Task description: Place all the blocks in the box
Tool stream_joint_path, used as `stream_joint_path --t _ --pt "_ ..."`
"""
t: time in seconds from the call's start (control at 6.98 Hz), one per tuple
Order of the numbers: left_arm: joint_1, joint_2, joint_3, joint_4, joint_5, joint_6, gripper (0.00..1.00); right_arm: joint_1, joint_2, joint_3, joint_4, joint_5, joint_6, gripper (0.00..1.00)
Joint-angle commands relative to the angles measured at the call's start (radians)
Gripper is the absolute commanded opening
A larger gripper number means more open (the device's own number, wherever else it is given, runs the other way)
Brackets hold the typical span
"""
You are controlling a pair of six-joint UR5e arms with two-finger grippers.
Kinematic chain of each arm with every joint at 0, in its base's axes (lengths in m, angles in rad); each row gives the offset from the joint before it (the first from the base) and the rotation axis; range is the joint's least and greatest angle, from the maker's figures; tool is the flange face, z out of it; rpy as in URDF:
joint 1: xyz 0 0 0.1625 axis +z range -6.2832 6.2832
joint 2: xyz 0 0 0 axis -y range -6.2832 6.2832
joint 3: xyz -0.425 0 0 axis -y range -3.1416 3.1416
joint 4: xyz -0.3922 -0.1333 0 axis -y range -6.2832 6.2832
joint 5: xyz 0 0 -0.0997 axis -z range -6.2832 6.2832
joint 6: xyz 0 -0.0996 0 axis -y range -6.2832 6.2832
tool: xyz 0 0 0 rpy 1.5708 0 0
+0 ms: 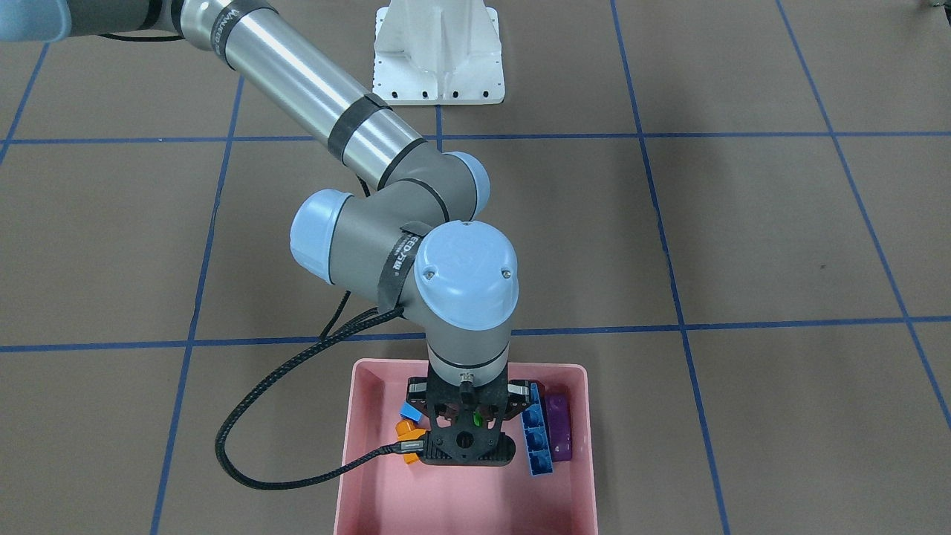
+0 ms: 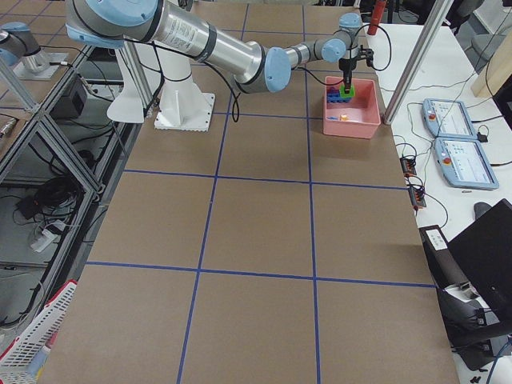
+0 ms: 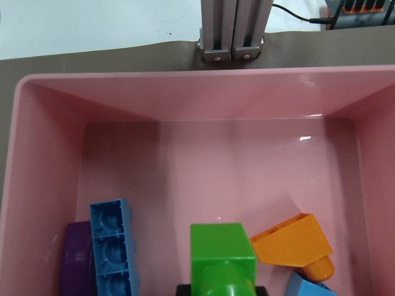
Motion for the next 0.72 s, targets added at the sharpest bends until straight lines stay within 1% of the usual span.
stream_joint_path --t 0.0,0.43,0.57 --pt "0.000 0.001 0.000 0.000 0.001 0.000 1.00 -0.016 0.016 -0.006 0.005 -0.023 0.062 0.98" --pt "0.000 0.000 0.005 0.000 0.001 0.000 1.00 -0.015 0.033 -0.005 -0.004 -0.014 0.067 0.99" --pt "0.000 0.001 0.012 0.000 0.001 0.000 1.00 -0.009 0.032 0.001 -0.013 0.017 0.053 0.99"
